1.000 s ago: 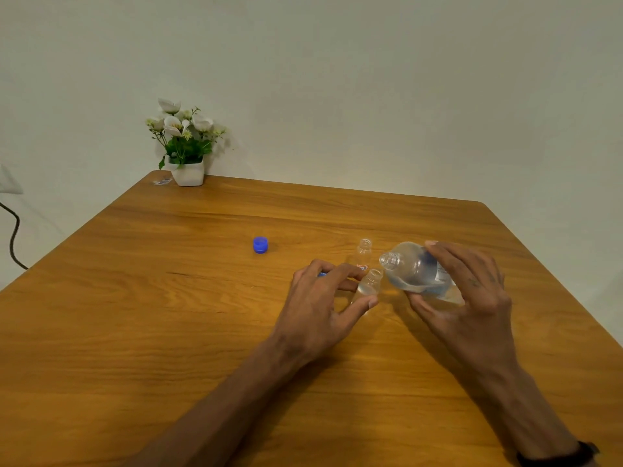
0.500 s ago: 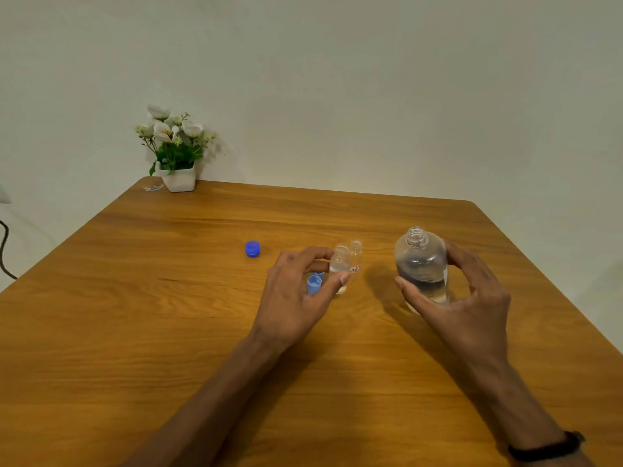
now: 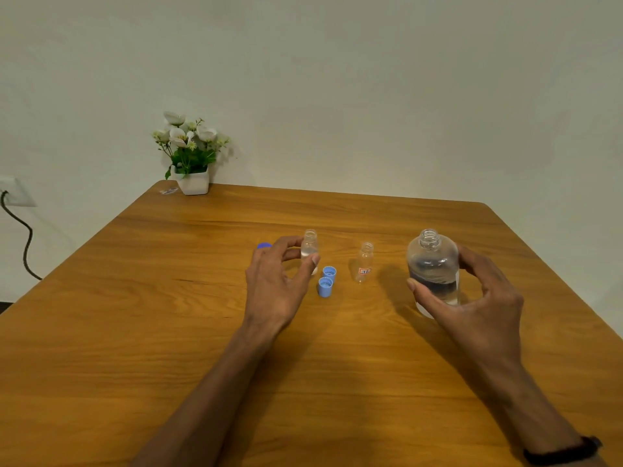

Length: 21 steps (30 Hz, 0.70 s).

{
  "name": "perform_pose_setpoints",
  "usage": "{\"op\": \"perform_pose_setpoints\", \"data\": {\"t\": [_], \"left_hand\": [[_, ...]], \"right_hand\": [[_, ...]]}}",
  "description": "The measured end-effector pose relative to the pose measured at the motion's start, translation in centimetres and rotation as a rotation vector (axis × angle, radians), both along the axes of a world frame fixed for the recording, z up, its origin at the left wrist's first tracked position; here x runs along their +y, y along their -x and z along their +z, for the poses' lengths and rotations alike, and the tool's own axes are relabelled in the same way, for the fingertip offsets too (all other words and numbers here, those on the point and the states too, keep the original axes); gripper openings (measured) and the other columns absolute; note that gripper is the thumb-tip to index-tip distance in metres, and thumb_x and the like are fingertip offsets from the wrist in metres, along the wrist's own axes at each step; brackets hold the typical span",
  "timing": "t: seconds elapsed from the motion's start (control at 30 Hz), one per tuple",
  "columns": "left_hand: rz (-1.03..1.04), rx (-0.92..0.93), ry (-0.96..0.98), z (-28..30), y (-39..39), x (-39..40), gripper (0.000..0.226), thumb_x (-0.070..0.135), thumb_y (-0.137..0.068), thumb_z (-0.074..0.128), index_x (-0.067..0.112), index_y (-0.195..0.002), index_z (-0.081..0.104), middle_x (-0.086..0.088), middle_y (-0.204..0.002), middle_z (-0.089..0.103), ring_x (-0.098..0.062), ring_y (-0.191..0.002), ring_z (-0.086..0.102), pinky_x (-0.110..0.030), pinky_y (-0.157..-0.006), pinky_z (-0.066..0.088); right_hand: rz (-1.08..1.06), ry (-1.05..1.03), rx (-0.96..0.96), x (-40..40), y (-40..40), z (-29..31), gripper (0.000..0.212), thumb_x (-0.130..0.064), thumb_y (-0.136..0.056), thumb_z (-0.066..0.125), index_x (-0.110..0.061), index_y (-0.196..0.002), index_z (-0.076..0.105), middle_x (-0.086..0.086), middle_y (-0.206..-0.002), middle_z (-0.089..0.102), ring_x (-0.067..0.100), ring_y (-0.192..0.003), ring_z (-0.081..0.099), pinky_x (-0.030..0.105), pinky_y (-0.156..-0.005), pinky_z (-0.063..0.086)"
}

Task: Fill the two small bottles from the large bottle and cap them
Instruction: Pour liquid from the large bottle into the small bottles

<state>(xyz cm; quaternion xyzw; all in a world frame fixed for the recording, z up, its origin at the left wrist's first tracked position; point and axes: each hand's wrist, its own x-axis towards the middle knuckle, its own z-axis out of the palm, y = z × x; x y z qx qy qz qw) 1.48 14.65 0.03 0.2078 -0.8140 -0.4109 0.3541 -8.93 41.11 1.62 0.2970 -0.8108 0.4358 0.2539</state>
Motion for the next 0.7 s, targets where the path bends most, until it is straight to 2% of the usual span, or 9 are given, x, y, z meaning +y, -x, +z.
{"op": "perform_pose_setpoints", "data": {"t": [0.1, 0.13, 0.23, 0.4, 0.57, 0.7], "left_hand": [[0.041, -0.040, 0.000, -0.79, 0.32, -0.63, 0.029, 0.058, -0.092, 0.065, 0.047, -0.118, 0.061, 0.030, -0.098, 0.067, -0.006, -0.118, 0.062, -0.046, -0.099, 0.053], [0.048, -0.044, -0.004, -0.95, 0.38, -0.76, 0.031, 0.060, -0.091, 0.064, 0.046, -0.119, 0.062, 0.027, -0.100, 0.070, -0.007, -0.119, 0.062, -0.049, -0.101, 0.052], [0.082, -0.079, -0.006, -1.01, 0.38, -0.84, 0.037, 0.058, -0.092, 0.065, 0.040, -0.124, 0.064, 0.018, -0.109, 0.076, -0.007, -0.122, 0.058, -0.051, -0.106, 0.047], [0.091, -0.120, -0.020, -1.11, 0.45, -0.82, 0.040, 0.059, -0.090, 0.067, 0.039, -0.124, 0.063, 0.016, -0.111, 0.076, -0.008, -0.122, 0.060, -0.053, -0.110, 0.044], [0.098, -0.145, -0.024, -1.08, 0.48, -0.66, 0.042, 0.060, -0.089, 0.068, 0.039, -0.125, 0.062, 0.016, -0.112, 0.075, -0.010, -0.123, 0.059, -0.052, -0.109, 0.045], [0.092, -0.160, -0.024, -0.70, 0.21, -0.47, 0.055, 0.069, -0.083, 0.068, 0.037, -0.128, 0.062, 0.018, -0.116, 0.072, -0.013, -0.122, 0.060, -0.052, -0.109, 0.046]], "right_hand": [[-0.004, 0.004, -0.003, 0.02, -0.06, 0.05, 0.086, -0.052, -0.070, 0.085, -0.010, -0.141, 0.062, 0.008, -0.136, 0.068, 0.014, -0.122, 0.061, 0.032, -0.095, 0.055], [-0.006, 0.004, -0.005, 0.04, -0.07, 0.05, 0.086, -0.051, -0.070, 0.086, -0.010, -0.141, 0.062, 0.009, -0.135, 0.069, 0.014, -0.122, 0.062, 0.032, -0.095, 0.056], [-0.008, 0.003, -0.006, 0.08, -0.07, 0.08, 0.085, -0.050, -0.070, 0.087, -0.010, -0.140, 0.063, 0.009, -0.135, 0.069, 0.016, -0.121, 0.063, 0.035, -0.095, 0.057], [-0.008, 0.012, -0.018, 0.06, -0.05, 0.08, 0.085, -0.046, -0.070, 0.089, -0.011, -0.141, 0.062, 0.008, -0.137, 0.068, 0.016, -0.123, 0.062, 0.037, -0.097, 0.058], [-0.016, 0.018, -0.011, 0.09, 0.13, -0.07, 0.083, -0.041, -0.070, 0.093, -0.011, -0.141, 0.062, 0.006, -0.135, 0.068, 0.014, -0.121, 0.062, 0.029, -0.096, 0.054], [-0.025, 0.021, -0.017, 0.08, 0.20, -0.07, 0.083, -0.039, -0.070, 0.094, -0.011, -0.141, 0.062, 0.007, -0.135, 0.069, 0.015, -0.121, 0.063, 0.026, -0.094, 0.053]]}}
